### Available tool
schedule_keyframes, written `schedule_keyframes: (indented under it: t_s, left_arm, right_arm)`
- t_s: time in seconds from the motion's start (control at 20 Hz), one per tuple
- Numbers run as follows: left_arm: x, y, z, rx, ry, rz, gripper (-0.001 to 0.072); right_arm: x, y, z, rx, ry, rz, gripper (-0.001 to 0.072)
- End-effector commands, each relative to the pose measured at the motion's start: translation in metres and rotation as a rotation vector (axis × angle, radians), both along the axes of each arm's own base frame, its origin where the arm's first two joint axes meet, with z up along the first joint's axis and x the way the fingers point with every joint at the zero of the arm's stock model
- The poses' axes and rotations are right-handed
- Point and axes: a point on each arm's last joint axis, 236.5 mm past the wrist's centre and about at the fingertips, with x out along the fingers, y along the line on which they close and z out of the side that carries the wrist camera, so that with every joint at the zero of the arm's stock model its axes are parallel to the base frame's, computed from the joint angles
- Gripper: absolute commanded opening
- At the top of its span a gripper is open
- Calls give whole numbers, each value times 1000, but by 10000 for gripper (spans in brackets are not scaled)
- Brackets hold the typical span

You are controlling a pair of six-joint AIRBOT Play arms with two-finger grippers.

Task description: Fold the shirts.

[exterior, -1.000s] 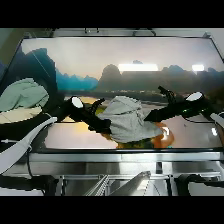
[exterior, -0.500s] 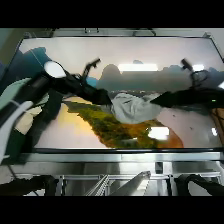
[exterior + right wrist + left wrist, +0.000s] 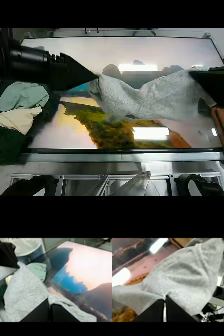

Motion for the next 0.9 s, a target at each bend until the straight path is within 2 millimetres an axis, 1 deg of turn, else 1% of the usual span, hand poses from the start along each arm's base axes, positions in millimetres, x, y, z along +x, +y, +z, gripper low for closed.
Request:
schedule_keyframes:
  t_s: [0.0,0.1,0.15,0.2,0.25,0.3,0.35,0.4,0.45,0.5,0.55,0.65,0.7,0.75,0.85]
  left_arm:
    - [10,13,-46,40,108,52,16]
    - [36,18,-91,74,176,77,16]
    - [49,18,-112,84,202,82,17]
    - [66,19,-135,97,218,96,14]
    - [82,20,-156,104,250,126,15]
    - [97,22,-178,113,288,153,95]
    - [109,27,-196,122,330,172,397]
    - [121,36,-211,127,370,194,720]
    - [131,46,-219,126,418,216,711]
    - [136,58,-224,129,468,218,712]
    - [134,67,-226,133,525,210,711]
    - [120,80,-231,146,633,173,711]
    - [112,81,-235,157,668,148,711]
    - [104,76,-240,165,694,123,711]
    - [82,55,-259,191,744,80,710]
  right_arm:
    - [18,-4,-16,33,84,-28,20]
    - [52,-5,-65,62,249,-16,20]
    - [69,-5,-94,77,342,-12,20]
    - [88,-5,-128,89,438,-18,27]
    - [106,-5,-162,95,518,-32,126]
    - [125,-8,-196,102,603,-51,385]
    - [140,-13,-228,115,682,-79,483]
    - [150,-20,-252,125,746,-99,482]
    - [155,-27,-270,139,802,-102,483]
    - [154,-34,-280,154,845,-93,483]
    - [150,-41,-288,154,876,-85,482]
    - [134,-58,-312,62,956,-106,482]
    - [125,-66,-328,-2,1004,-130,482]
    - [118,-70,-339,-41,1034,-144,482]
    - [107,-69,-360,-78,1068,-161,482]
